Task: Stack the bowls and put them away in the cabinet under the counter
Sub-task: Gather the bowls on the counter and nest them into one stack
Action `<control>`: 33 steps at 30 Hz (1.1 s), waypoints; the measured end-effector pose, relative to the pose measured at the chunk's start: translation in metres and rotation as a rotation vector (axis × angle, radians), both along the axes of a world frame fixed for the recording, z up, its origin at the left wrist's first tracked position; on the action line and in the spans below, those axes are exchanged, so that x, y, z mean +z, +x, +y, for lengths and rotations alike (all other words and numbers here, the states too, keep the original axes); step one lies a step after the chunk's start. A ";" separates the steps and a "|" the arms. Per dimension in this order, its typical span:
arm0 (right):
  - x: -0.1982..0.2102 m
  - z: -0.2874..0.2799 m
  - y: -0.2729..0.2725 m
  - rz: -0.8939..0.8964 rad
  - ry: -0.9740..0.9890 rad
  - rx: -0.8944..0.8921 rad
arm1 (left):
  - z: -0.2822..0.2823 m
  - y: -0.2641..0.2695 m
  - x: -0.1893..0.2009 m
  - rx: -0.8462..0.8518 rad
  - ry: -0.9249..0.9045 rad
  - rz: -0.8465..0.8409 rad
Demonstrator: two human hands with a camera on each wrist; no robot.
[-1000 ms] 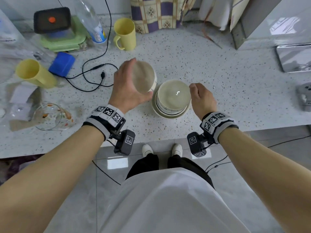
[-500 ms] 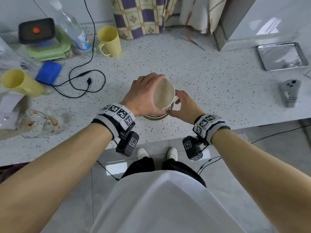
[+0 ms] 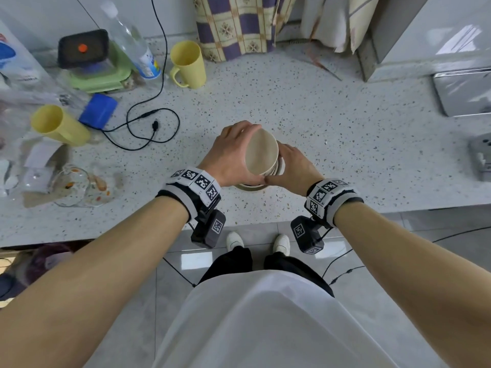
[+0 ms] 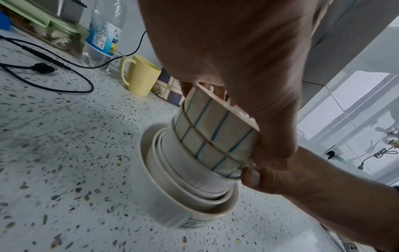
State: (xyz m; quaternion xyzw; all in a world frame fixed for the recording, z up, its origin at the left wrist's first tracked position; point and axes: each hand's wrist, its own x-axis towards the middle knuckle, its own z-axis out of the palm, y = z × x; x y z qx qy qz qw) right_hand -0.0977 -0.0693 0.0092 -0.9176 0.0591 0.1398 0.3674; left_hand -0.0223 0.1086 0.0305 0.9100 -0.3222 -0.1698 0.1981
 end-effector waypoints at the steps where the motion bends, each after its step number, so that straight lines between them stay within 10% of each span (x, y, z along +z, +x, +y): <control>1: -0.001 -0.001 0.001 0.005 -0.009 0.004 | -0.001 -0.001 0.000 0.000 -0.002 0.002; 33: -0.008 0.005 0.011 -0.018 -0.033 -0.019 | -0.003 0.003 0.004 0.002 0.028 0.045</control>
